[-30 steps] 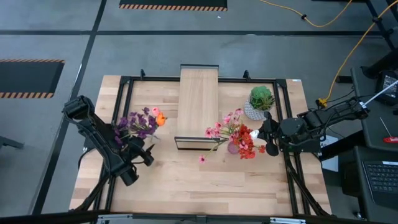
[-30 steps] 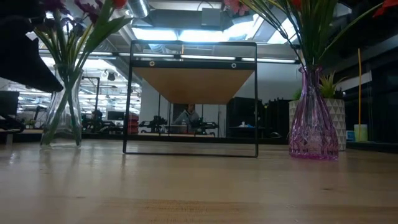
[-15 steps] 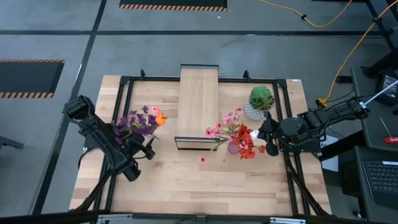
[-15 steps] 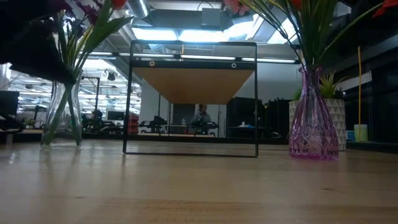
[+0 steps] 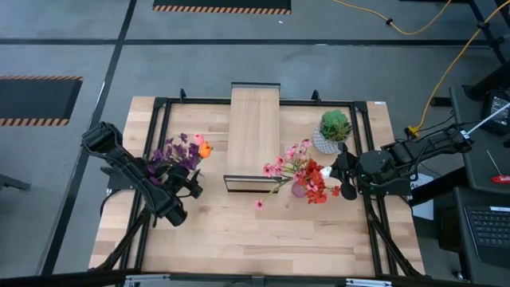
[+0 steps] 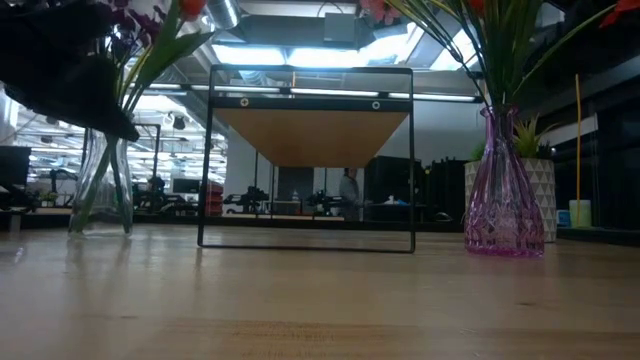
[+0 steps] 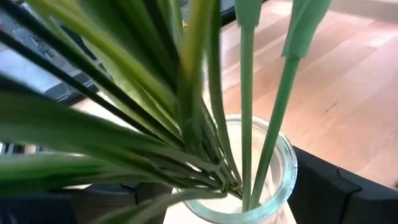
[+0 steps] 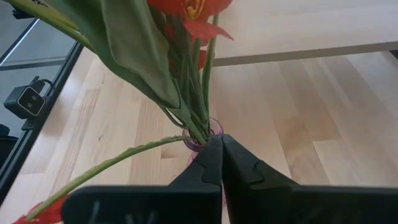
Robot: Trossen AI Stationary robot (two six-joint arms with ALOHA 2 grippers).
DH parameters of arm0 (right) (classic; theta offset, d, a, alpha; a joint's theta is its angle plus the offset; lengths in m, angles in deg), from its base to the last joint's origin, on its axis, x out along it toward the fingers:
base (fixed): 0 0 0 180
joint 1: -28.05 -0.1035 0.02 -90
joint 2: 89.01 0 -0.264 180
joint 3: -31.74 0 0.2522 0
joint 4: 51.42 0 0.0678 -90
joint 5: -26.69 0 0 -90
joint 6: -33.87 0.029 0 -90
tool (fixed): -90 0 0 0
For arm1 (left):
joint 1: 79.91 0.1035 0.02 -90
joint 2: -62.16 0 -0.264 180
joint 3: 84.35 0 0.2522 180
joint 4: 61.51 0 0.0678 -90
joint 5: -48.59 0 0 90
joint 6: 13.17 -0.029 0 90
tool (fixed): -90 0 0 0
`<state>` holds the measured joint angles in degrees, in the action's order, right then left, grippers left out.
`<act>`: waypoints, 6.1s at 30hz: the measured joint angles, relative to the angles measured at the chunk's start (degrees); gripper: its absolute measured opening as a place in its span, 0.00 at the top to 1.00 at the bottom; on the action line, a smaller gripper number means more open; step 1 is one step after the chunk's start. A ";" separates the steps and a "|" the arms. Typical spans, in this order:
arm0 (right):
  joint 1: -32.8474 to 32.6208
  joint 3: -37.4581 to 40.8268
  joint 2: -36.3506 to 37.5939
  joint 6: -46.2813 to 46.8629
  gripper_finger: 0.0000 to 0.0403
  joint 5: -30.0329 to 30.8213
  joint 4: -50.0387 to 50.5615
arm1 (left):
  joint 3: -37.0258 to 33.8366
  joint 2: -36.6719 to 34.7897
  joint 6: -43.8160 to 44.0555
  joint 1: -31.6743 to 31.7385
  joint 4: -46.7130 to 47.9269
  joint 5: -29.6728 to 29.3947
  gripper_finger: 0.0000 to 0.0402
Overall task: Pick and place flowers into a vace then onto a shelf
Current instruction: Put the transparent vase with flowers onto the shelf, then put the purple vase with flowers onto the shelf
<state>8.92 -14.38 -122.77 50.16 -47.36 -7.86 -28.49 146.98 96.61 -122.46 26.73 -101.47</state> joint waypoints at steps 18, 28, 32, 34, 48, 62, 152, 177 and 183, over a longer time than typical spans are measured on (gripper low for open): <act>-0.01 0.00 0.00 -0.13 1.00 -0.02 0.02 | 0.00 -0.02 -3.12 -0.08 -1.78 -0.52 0.53; -0.01 0.00 0.00 -0.26 1.00 -0.04 0.40 | 5.66 -4.83 -5.62 -0.57 7.05 -0.86 0.53; 0.00 0.00 0.00 -0.28 1.00 -0.04 1.07 | 8.40 -10.85 -8.81 -0.58 10.39 -2.05 0.53; 0.00 0.00 0.02 -0.31 1.00 -0.37 1.26 | 8.94 -14.65 -12.29 -0.55 9.70 -2.25 0.53; -0.01 0.00 0.16 -3.31 1.00 -4.48 1.82 | 9.07 -32.63 -60.56 11.59 -15.01 -2.87 0.53; -0.02 7.75 3.73 -7.55 1.00 -4.63 -3.20 | 9.07 -34.69 -111.02 44.76 -51.56 23.66 0.53; 0.15 11.30 -1.51 -6.29 1.00 1.57 -16.26 | 37.57 9.16 -120.45 78.01 -60.29 73.47 0.38; 0.15 11.30 -1.51 -6.12 1.00 1.55 -16.10 | 37.55 -3.92 -126.66 74.47 -42.34 61.00 0.51; 0.15 11.30 -1.46 -3.49 1.00 1.37 -12.08 | 31.92 -12.26 -126.53 70.27 -40.79 62.26 0.78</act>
<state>9.07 -3.08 -124.22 46.67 -45.99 -19.93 3.43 134.72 -29.92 -52.19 -14.05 -39.20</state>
